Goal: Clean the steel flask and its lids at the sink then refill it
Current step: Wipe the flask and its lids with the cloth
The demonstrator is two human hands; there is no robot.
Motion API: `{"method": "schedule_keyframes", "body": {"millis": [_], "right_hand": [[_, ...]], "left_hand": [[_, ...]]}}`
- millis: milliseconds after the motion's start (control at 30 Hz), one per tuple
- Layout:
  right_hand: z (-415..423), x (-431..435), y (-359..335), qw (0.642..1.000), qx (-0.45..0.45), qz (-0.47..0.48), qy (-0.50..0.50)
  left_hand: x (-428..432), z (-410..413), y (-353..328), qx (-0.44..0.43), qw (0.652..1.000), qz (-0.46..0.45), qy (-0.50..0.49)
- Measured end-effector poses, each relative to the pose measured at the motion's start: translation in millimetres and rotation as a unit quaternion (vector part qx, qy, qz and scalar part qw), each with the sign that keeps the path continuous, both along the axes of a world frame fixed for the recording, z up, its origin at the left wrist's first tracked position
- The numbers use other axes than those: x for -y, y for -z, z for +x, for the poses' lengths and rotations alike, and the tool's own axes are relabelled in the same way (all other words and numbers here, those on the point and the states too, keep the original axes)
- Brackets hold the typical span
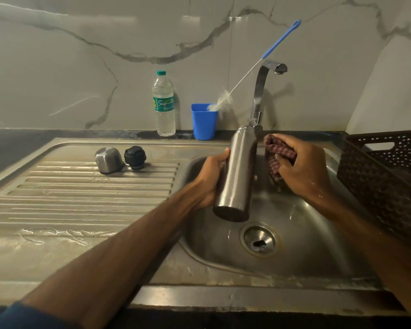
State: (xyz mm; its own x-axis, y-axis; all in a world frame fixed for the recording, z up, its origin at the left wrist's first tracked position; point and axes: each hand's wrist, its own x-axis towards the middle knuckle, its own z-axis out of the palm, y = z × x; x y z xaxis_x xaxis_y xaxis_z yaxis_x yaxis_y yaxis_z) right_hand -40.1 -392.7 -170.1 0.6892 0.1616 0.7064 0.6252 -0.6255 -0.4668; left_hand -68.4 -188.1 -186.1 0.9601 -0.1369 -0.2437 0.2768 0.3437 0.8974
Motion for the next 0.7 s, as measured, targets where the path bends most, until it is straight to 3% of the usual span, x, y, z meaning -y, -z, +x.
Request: {"method": "schedule_keyframes", "body": {"millis": [133, 233, 467, 700], "right_hand": [[-26.6, -14.4, -4.5, 0.989, -0.001, -0.050, -0.137], [-38.1, -26.5, 2.0, 0.979, -0.012, -0.102, -0.175], [-64.4, -34.2, -9.2, 0.936, 0.077, -0.229, -0.255], [-42.4, -26.0, -3.0, 0.969, 0.039, -0.134, -0.205]], "left_hand": [[-9.7, 7.2, -2.5, 0.006, 0.998, -0.008, -0.058], [-15.3, 7.6, -6.0, 0.015, 0.998, -0.007, -0.067], [-28.2, 11.6, -3.9, 0.016, 0.992, -0.028, -0.122], [-18.8, 8.4, -4.9, 0.010, 0.994, -0.022, -0.108]]}}
